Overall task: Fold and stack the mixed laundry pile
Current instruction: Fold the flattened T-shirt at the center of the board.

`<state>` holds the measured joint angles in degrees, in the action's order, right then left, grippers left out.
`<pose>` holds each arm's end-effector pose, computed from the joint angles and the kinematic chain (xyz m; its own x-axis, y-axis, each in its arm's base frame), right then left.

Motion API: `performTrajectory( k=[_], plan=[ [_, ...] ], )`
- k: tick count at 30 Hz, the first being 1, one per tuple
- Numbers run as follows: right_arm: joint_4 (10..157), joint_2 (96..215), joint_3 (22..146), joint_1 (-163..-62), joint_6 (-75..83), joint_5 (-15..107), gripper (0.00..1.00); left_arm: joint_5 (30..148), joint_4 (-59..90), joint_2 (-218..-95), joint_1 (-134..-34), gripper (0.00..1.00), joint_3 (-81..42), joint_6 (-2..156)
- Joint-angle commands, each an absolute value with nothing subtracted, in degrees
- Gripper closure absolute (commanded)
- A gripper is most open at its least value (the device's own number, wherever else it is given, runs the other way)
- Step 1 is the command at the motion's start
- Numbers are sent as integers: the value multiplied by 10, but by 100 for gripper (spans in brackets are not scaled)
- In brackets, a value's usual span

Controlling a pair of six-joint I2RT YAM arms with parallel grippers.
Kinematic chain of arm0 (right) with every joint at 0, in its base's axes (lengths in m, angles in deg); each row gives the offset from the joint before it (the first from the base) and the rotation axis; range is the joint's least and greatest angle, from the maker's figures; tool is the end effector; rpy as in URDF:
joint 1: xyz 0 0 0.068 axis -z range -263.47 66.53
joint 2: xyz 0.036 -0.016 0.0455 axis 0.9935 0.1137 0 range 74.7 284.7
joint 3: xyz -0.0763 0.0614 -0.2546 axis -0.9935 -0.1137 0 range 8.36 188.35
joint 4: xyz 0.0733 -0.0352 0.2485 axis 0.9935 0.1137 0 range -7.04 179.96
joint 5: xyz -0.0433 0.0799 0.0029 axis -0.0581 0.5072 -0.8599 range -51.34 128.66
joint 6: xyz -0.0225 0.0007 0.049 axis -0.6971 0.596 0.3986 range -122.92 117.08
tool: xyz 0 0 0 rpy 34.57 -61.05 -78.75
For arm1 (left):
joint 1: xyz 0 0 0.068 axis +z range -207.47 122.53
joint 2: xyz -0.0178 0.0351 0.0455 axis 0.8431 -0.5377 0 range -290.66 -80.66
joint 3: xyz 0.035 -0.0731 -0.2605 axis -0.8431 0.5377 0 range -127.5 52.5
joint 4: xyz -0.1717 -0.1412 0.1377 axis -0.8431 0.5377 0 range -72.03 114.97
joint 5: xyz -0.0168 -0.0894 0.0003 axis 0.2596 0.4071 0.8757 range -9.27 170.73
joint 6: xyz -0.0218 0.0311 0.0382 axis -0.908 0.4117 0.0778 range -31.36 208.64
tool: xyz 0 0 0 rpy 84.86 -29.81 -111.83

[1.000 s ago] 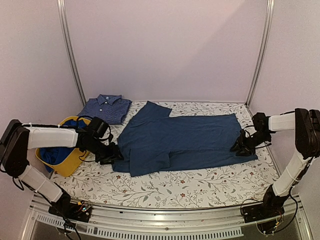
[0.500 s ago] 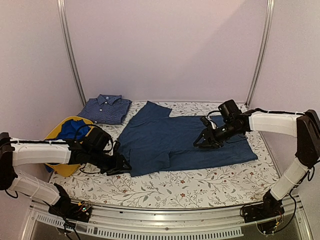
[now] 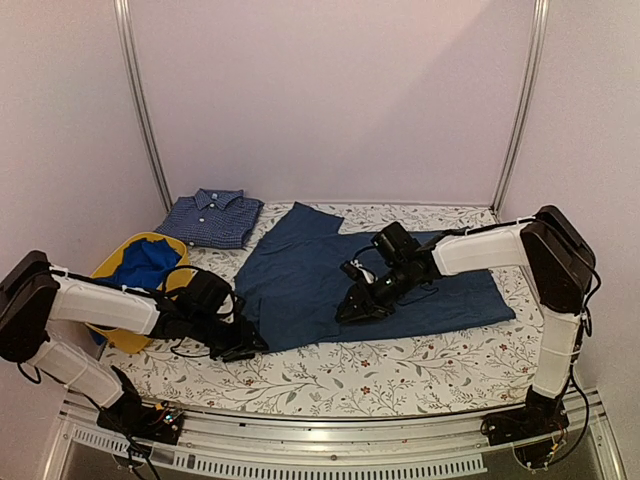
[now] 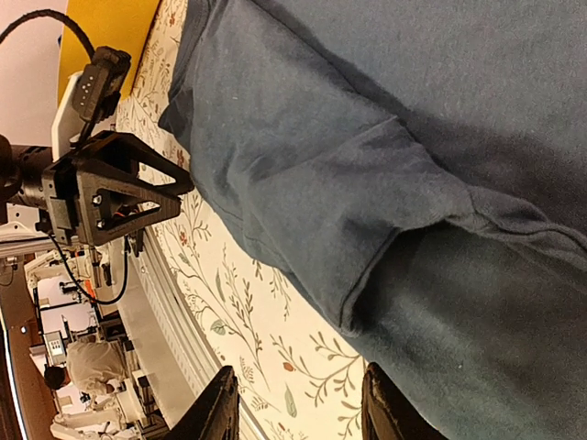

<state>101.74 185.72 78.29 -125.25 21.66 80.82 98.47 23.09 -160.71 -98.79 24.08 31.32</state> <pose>0.2744 0.2772 0.1573 -0.8965 -0.3873 -0.2151 -0.4093 0.5383 0.7367 0.1676 -0.1618 0.1284 -0.9741 -0.2111 -0.0815 -0.1214 0.7914 -0.5991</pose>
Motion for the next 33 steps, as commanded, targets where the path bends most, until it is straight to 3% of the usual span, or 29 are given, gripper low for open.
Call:
performTrajectory(
  k=[1,10,14,19,27,33],
  plan=[
    [1004,1890,804,-1265,220,809,56,986,197,-1637,-998,58,233,313],
    [984,1932,820,-1285,230,828,62,992,163,-1669,-1003,67,224,316],
    [981,1934,827,-1286,237,829,74,989,164,-1666,-1003,81,220,318],
    [984,1925,839,-1285,239,826,97,976,207,-1636,-1003,100,201,327],
    [991,1893,876,-1278,245,810,100,954,264,-1607,-997,100,113,380],
    [968,1900,899,-1239,275,820,100,962,280,-1661,-946,100,21,434]
  ],
)
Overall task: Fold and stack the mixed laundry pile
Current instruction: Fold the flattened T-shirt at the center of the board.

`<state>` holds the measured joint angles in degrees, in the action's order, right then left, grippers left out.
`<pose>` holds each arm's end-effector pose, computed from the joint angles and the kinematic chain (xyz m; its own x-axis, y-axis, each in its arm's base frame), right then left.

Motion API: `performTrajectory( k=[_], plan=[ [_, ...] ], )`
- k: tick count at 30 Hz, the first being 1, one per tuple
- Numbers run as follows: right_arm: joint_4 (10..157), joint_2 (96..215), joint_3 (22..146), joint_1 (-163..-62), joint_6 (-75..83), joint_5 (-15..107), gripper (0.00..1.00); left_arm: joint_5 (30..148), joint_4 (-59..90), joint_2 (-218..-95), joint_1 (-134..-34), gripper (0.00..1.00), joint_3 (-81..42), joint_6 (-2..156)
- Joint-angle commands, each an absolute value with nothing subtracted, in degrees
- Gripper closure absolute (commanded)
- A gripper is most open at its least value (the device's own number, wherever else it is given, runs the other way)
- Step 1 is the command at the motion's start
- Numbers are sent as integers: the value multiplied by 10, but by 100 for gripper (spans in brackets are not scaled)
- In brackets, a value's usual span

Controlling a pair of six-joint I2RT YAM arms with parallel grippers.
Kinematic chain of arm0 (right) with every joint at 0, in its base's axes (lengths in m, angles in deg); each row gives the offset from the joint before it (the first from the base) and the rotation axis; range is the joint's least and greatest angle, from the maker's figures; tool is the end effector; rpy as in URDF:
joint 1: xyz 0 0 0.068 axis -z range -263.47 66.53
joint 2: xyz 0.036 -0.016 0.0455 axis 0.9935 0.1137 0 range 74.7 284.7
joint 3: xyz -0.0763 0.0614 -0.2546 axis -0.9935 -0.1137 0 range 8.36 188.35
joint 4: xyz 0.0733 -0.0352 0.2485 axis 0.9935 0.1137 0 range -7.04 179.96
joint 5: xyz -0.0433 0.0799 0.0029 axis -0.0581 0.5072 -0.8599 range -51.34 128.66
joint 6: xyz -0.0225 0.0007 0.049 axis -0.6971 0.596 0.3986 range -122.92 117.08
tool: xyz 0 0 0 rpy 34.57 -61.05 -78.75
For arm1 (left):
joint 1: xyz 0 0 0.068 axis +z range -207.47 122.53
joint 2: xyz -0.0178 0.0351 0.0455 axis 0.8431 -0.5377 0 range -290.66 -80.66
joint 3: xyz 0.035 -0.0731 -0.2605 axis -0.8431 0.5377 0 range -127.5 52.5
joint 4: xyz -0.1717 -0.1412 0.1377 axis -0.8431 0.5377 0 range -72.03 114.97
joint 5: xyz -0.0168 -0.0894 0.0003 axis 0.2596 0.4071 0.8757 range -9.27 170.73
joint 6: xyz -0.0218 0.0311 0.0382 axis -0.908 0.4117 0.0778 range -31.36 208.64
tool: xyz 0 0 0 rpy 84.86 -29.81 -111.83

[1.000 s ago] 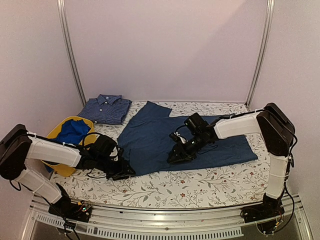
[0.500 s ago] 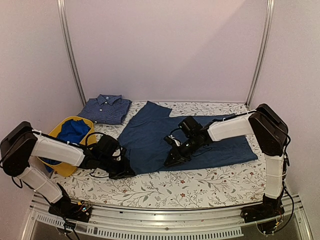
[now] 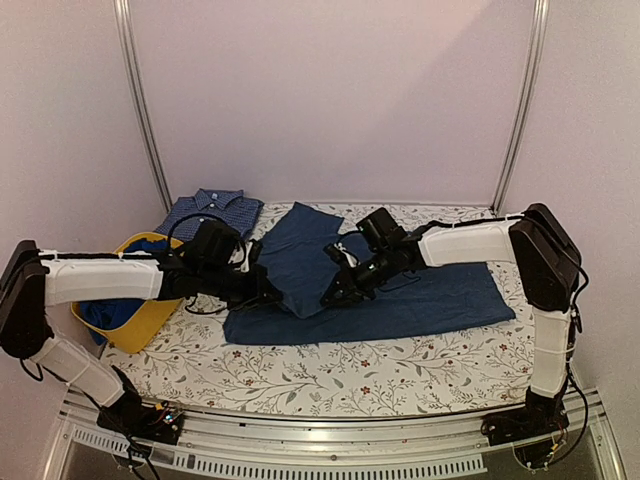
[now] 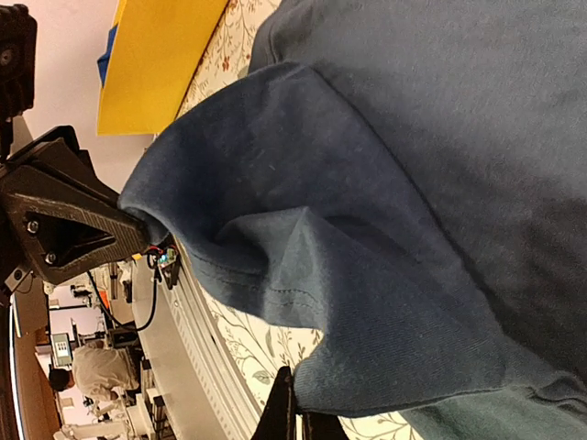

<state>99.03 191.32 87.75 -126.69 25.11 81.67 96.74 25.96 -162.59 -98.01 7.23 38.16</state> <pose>0.2964 0.3119 0.1689 -0.8907 -0.3652 -0.2706 -0.4296 0.4820 0.7636 0.2158 -0.1975 0.2007 -0.9368 -0.1745 -0.3031 0.0804 0.7360 -0.6722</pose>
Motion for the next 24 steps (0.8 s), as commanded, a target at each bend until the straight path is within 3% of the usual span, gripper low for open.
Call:
performTrajectory(
  k=[1,9,24],
  plan=[
    [965,1904,901,-1232,280,824,100,965,283,-1674,-936,100,8,443],
    [923,1959,917,-1207,325,859,100,982,283,-1779,-877,100,-76,477],
    [849,2004,903,-1183,406,858,100,1003,272,-1914,-860,100,-202,515]
  ],
)
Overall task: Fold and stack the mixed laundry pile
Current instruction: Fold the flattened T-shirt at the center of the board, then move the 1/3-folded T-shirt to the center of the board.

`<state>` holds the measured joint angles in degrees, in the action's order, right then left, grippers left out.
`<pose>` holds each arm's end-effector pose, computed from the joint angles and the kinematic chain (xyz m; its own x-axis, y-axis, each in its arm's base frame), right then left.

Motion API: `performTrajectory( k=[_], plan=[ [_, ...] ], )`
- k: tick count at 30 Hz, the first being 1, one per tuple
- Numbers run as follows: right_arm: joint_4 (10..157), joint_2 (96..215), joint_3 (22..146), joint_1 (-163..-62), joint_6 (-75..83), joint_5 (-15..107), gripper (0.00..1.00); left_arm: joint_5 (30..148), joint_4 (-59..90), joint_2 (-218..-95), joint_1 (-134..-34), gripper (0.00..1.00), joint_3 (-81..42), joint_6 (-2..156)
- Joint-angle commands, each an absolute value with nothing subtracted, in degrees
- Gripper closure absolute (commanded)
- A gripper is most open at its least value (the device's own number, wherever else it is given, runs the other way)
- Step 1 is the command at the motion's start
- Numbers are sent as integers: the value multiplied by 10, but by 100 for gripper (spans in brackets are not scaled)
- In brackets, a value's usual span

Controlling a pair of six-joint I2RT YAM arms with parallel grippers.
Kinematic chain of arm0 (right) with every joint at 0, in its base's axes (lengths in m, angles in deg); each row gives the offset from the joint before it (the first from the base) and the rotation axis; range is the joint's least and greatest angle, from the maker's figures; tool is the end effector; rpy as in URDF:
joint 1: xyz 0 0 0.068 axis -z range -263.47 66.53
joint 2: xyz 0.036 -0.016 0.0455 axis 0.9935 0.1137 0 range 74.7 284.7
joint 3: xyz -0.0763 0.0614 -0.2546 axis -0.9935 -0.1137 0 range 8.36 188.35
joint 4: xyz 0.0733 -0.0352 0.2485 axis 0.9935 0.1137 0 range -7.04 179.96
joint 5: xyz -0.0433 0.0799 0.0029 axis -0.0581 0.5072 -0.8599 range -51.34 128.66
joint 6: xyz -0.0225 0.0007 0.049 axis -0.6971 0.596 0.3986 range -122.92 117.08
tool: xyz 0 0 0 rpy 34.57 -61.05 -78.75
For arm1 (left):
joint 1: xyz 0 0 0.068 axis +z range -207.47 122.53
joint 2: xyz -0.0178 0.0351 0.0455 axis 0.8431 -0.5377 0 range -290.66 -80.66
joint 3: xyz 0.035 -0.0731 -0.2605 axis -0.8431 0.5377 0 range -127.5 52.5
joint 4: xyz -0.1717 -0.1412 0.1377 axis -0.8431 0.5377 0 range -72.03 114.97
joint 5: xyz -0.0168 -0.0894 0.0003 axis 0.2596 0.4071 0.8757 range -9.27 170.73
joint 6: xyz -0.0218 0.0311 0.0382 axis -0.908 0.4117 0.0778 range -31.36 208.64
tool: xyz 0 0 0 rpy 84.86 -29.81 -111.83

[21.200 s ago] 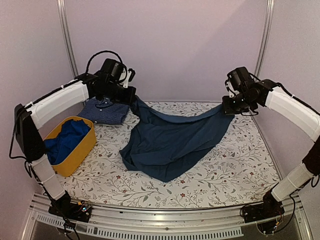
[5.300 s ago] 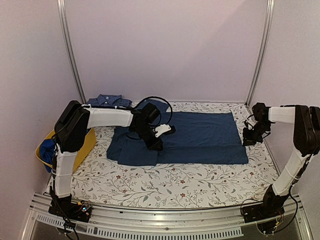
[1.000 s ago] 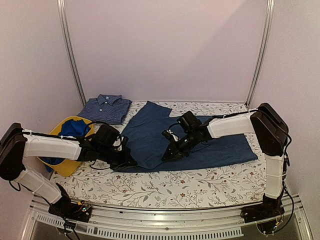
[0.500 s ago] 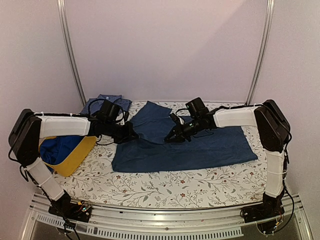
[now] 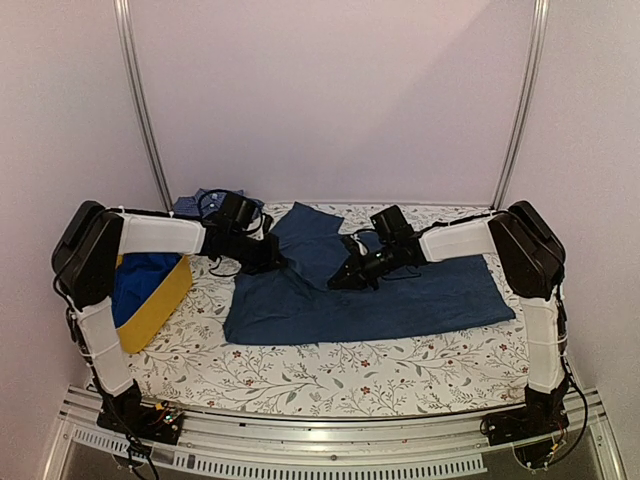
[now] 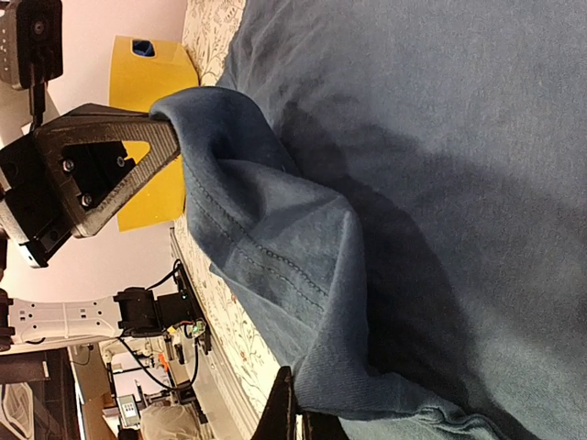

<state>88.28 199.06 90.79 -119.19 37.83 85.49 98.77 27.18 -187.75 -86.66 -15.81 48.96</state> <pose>0.3568 0.2886 0.1402 -0.9748 -0.1507 -0.1647 -0.2179 0.4817 0.8488 0.3424 -0.2039 0.1790 -0.9109 -0.1866 -0.3681 0.0820 0.7924 -0.6045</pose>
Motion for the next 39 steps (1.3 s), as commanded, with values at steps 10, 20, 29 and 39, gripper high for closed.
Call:
performTrajectory(
  k=[10,20,29,39],
  plan=[
    [856,2005,889,-1157,454,815,87,986,282,-1976,-857,99,-256,521],
    [873,1872,796,-1091,424,748,56,952,288,-1899,-826,54,-219,543],
    [1038,1779,736,-1022,198,718,46,1002,322,-1858,-867,51,-156,584],
    [1082,1841,685,-996,141,672,47,980,372,-1927,-891,49,-161,596]
  ],
)
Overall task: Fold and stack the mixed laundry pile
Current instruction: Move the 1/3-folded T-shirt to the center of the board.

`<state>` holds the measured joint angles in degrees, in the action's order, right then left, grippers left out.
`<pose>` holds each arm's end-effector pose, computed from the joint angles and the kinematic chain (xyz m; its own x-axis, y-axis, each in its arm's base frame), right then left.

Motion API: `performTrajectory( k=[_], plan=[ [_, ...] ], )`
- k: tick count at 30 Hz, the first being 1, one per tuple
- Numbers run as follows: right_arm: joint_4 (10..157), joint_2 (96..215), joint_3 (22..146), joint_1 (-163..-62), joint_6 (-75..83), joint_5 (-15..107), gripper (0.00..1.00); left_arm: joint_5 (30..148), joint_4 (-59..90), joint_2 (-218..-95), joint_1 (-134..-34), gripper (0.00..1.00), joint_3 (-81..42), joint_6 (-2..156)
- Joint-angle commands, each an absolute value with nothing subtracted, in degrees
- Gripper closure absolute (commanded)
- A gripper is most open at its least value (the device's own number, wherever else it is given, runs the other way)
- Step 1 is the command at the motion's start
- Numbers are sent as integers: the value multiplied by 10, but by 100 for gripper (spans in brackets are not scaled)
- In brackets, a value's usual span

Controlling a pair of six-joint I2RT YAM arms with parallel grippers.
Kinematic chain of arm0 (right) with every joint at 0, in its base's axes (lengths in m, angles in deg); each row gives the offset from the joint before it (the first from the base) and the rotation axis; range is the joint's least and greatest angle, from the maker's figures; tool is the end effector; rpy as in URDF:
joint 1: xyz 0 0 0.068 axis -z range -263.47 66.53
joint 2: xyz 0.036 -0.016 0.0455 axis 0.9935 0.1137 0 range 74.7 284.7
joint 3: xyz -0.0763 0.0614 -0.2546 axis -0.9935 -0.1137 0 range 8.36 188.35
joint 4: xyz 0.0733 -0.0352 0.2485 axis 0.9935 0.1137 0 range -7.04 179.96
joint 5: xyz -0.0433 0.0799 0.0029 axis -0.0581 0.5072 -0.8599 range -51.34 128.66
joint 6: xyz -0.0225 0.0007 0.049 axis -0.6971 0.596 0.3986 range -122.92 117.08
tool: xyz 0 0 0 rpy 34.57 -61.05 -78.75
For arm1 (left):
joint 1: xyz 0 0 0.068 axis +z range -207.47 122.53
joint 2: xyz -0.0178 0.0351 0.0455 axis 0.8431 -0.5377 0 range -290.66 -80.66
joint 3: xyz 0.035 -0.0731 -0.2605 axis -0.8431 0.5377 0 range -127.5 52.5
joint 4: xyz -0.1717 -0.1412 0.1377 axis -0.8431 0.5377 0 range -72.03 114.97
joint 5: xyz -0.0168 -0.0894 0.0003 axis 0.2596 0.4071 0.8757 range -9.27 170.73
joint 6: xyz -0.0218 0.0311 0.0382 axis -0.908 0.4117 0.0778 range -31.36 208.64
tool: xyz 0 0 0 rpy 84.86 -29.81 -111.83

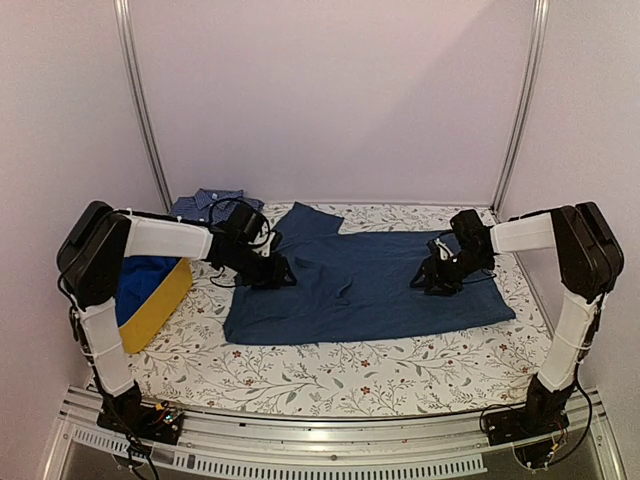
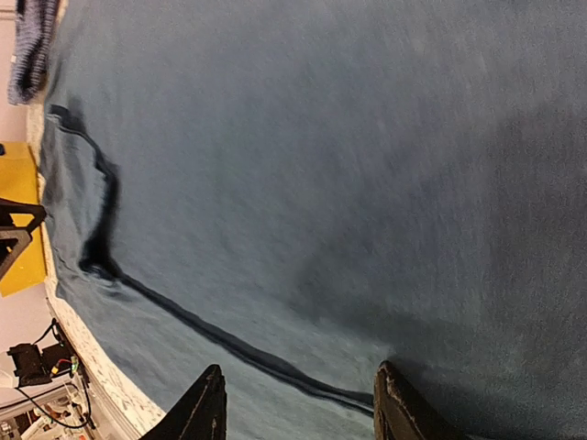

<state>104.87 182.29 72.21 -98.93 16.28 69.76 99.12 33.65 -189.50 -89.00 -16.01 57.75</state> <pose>0.3435 0.1141 0.1440 -0.9718 0.0236 -0.2347 -0.1205 0.8057 0.5800 0.3275 -0.2141 0.1611 -0.9384 0.0041 -0.3454 0.1920 0.8375 -0.5116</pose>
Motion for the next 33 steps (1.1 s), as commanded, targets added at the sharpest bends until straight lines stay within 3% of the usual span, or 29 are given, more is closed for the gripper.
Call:
performTrajectory(
  k=[1,12,19,26,33],
  plan=[
    [1081,1839,669,-996,151,668,47,975,377,-1930,-894,49,-159,599],
    [1035,1714,448,-997,255,694,46,956,411,-1877,-933,49,-64,625],
    [1034,1598,385,-1023,310,756,46,958,432,-1783,-978,46,31,602],
    [1097,1492,495,-967,234,704,35,909,441,-1729,-935,24,-50,661],
    [1105,1587,639,-861,96,630,35,923,461,-1843,-851,22,-262,697]
  ],
)
